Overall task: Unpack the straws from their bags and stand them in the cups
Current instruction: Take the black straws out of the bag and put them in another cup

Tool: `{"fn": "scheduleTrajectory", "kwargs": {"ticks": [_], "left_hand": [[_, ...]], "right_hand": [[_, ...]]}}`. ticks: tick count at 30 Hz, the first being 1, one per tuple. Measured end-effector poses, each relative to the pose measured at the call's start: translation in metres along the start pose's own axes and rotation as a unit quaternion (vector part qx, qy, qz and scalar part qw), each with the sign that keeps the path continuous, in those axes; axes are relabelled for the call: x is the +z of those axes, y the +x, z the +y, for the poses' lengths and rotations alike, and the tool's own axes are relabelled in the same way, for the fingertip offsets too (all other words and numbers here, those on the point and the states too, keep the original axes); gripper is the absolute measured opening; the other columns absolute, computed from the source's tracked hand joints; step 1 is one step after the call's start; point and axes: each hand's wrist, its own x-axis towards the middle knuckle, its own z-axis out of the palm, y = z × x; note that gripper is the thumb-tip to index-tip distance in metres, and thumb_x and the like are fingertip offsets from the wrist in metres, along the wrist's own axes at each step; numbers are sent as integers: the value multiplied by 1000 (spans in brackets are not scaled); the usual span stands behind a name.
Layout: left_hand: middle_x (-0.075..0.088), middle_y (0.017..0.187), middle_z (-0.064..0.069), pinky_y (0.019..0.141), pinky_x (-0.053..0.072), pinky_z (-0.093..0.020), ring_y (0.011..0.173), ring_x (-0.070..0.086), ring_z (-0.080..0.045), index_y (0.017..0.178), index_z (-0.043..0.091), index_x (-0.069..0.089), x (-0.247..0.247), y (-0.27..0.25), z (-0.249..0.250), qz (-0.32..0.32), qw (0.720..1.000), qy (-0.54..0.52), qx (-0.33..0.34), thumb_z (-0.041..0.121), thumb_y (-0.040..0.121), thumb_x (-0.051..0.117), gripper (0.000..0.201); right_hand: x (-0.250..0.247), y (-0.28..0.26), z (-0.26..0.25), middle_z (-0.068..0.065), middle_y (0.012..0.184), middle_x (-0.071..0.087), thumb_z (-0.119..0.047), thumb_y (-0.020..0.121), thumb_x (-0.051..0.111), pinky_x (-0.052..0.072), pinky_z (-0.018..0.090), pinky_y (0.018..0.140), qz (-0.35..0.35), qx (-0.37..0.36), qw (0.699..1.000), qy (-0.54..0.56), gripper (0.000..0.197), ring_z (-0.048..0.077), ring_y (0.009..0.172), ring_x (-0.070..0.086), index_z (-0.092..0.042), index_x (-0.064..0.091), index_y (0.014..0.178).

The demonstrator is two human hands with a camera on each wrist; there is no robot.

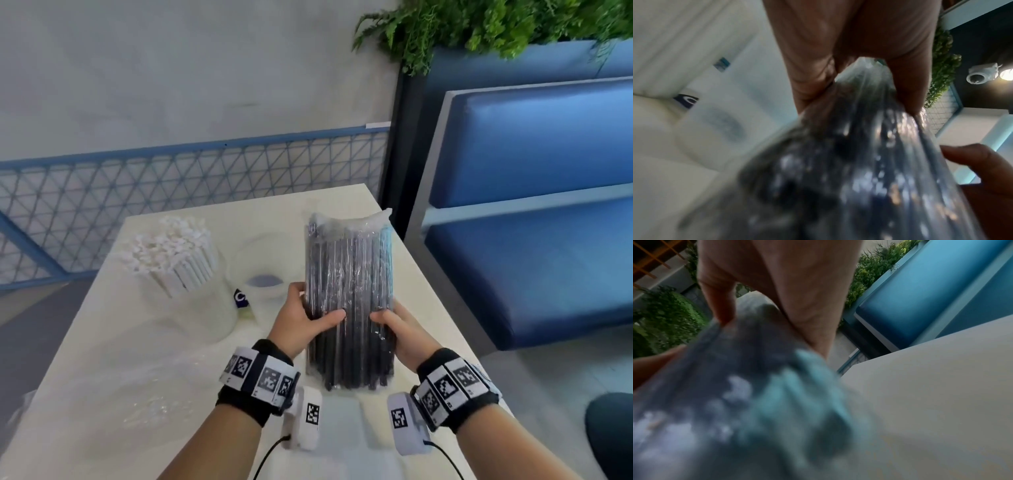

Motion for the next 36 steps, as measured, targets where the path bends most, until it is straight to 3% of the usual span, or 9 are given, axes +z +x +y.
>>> {"fn": "scheduleTrajectory", "kwargs": {"ticks": [5,7,11,15,18,25,29,33,36], "left_hand": [[57,105,16,73,42,1,94,59,7,118,23,34,-22,-23,-2,-29,999,23,21,12,67,82,71],[59,112,15,79,44,-4,98,59,11,121,26,37,-29,-30,-2,-32,999,0,34,14,63,84,76],[64,116,5,91,50,-25,108,61,-7,122,22,46,-47,-36,-2,48,996,-63,26,36,48,85,85],[64,118,7,98,48,-36,110,61,-7,125,24,47,-63,-41,-4,84,996,-29,32,39,49,84,86],[63,117,11,97,48,-31,110,60,-3,124,26,47,-69,-47,-5,99,994,-25,39,38,50,84,84],[60,113,16,90,46,-20,107,58,0,125,26,43,-73,-57,-6,125,991,16,49,25,60,86,78],[60,116,13,94,45,-25,108,57,-5,129,25,40,-72,-58,-10,140,989,26,40,26,61,85,81],[60,114,13,94,44,-26,107,57,-7,129,25,41,-72,-59,-14,147,988,27,34,25,62,85,80],[61,116,10,96,46,-29,109,58,-8,128,26,43,-70,-58,-19,138,990,20,28,27,59,86,82]], "right_hand": [[29,5,-6,6,122,64,-31,75,64,48,43,97,38,-62,997,2,59,23,112,62,-16,47,129],[37,8,-8,8,122,64,-31,75,65,49,41,95,11,-59,998,-18,60,23,111,62,-13,47,130],[59,6,-5,5,120,63,-33,75,68,53,30,88,-40,-65,992,-102,61,17,107,63,-16,44,129],[88,5,-10,-16,120,52,-28,80,68,49,14,81,100,-216,957,-167,60,-7,105,53,-27,38,133],[104,8,-21,-7,120,49,-26,82,68,48,9,74,160,-268,933,-178,44,1,100,55,-24,50,122],[114,17,-31,14,112,62,-25,83,67,47,23,75,168,-181,967,-64,14,15,89,59,-19,61,94],[118,14,-34,4,81,63,-13,89,59,49,26,67,148,-175,970,-82,8,16,73,58,-14,59,81],[116,12,-42,6,74,57,-10,92,54,52,19,62,95,-141,983,-73,7,14,66,56,-5,57,87],[117,10,-52,4,72,55,-10,95,49,55,15,65,43,-106,993,22,13,12,66,56,-3,57,88]]}}
